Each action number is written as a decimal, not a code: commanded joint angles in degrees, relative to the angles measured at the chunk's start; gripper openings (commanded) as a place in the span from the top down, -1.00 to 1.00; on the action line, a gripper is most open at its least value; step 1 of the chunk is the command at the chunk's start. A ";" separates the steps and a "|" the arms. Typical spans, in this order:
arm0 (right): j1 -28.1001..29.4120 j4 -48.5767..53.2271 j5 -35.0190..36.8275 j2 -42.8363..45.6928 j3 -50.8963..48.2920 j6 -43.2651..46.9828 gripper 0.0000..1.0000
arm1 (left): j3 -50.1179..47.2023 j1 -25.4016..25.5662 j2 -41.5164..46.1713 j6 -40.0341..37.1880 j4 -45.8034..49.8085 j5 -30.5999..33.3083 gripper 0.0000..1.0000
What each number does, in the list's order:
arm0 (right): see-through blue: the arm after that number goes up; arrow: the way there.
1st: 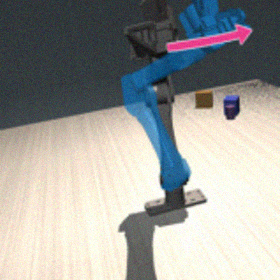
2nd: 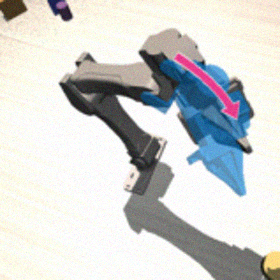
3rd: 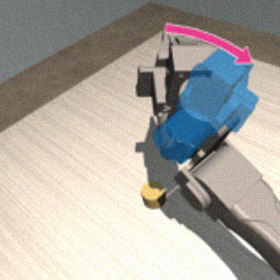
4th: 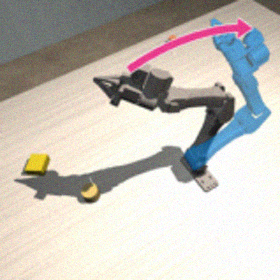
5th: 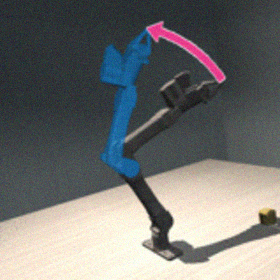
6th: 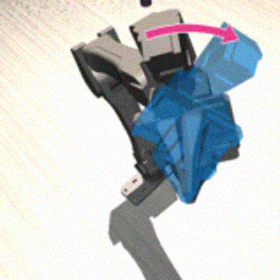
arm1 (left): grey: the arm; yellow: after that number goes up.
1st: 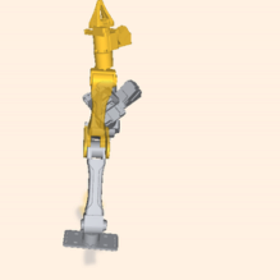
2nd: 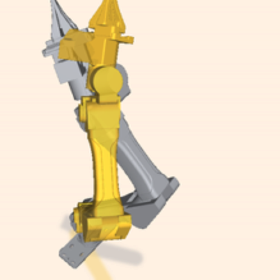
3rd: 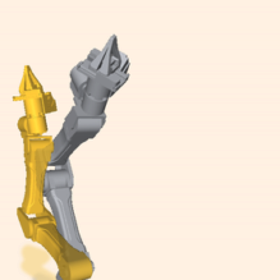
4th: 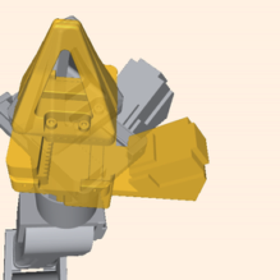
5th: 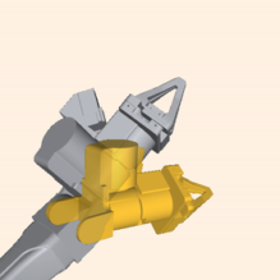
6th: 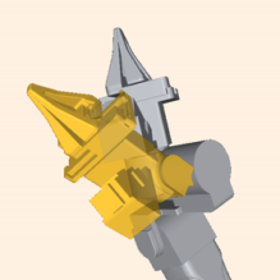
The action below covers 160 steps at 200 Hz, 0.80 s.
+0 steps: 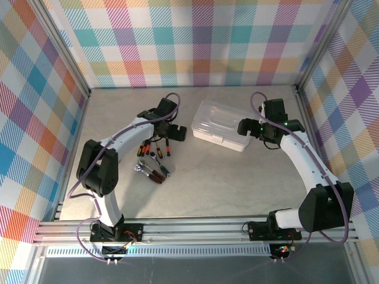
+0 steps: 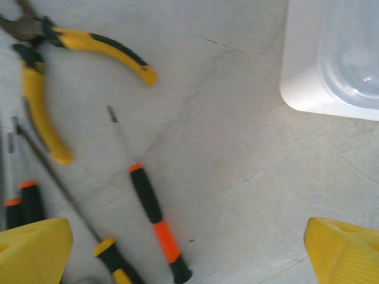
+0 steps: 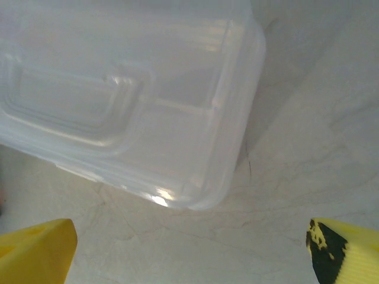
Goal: Pack the tool kit
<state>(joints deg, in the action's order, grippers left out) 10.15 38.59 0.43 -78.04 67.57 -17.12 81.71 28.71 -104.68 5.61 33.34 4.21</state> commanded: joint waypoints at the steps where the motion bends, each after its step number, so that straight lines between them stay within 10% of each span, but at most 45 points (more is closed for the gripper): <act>1: 0.13 -5.80 -3.62 -5.46 4.47 9.07 -0.98 | 2.35 1.25 -3.06 0.96 -2.01 -1.53 -0.99; 100: -0.22 -9.66 -19.24 -35.38 32.23 27.13 -0.98 | 11.75 3.11 -15.14 2.66 -5.35 -0.95 -0.99; 160: 0.03 -13.78 -21.35 -28.08 17.02 18.83 -0.98 | 19.71 3.11 -20.66 1.96 -3.80 0.30 -0.99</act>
<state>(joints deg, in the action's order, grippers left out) 10.07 23.99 -18.17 -112.33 92.05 6.44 96.84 31.42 -122.58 7.46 29.23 3.60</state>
